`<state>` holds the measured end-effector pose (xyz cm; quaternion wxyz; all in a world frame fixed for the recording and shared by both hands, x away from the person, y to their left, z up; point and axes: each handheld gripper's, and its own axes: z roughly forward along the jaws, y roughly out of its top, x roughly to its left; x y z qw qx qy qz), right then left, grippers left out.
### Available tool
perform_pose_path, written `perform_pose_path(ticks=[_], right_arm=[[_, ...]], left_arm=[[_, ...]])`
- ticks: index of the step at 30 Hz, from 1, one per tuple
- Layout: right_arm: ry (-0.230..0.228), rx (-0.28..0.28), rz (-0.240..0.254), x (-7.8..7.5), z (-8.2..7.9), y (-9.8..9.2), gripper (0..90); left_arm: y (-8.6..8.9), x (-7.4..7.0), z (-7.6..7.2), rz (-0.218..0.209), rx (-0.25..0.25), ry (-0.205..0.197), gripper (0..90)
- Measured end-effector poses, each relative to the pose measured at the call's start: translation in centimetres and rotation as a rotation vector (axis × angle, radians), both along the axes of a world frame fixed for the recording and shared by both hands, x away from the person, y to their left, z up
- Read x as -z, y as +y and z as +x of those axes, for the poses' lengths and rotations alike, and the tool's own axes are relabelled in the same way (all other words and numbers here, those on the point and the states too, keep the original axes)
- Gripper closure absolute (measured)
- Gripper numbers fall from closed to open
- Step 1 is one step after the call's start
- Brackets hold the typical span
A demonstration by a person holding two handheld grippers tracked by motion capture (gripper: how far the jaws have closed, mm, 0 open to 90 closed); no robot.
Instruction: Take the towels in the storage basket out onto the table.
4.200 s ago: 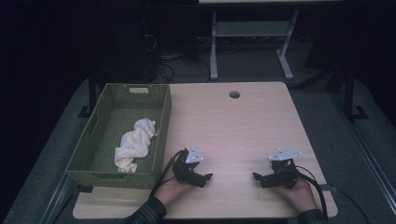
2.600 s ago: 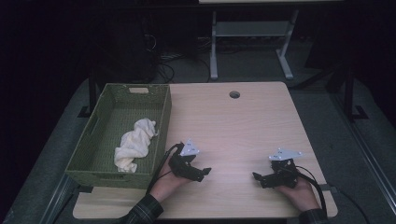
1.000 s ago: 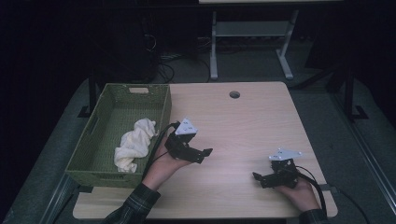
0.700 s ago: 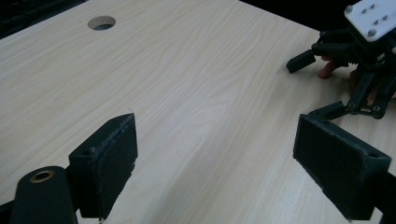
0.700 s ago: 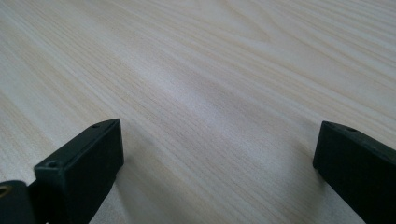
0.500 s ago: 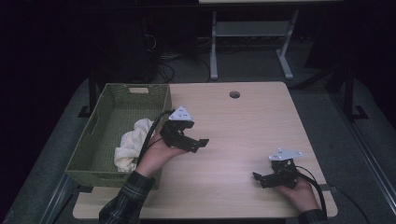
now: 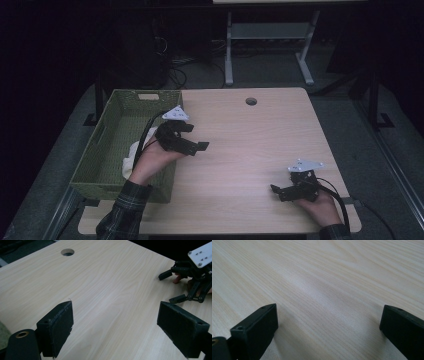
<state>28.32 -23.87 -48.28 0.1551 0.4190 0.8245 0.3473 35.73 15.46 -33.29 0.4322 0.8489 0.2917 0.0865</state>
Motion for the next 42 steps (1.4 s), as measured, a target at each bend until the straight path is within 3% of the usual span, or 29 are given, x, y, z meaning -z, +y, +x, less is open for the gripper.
perform_pose_path(ticks=[7, 18, 24, 35, 42], right_arm=[[0.000, 0.000, -0.001, 0.0, 0.0, 0.0, 1.3], [0.000, 0.000, -0.001, 0.0, 0.0, 0.0, 1.3], [0.000, 0.000, 0.001, 0.0, 0.0, 0.0, 1.3], [0.001, 0.000, -0.001, 0.0, 0.0, 0.0, 1.3], [0.001, 0.000, -0.001, 0.0, 0.0, 0.0, 1.3]], left_arm=[[1.8, -0.4, 0.0, -0.003, -0.039, 0.000, 13.1], [4.8, -0.9, 0.4, 0.040, -0.087, -0.010, 14.0], [7.0, -1.0, 0.6, 0.068, -0.141, -0.007, 14.1], [10.2, -0.5, 0.9, 0.100, -0.188, -0.004, 16.7], [12.0, 0.2, 1.3, 0.118, -0.253, -0.005, 16.4]])
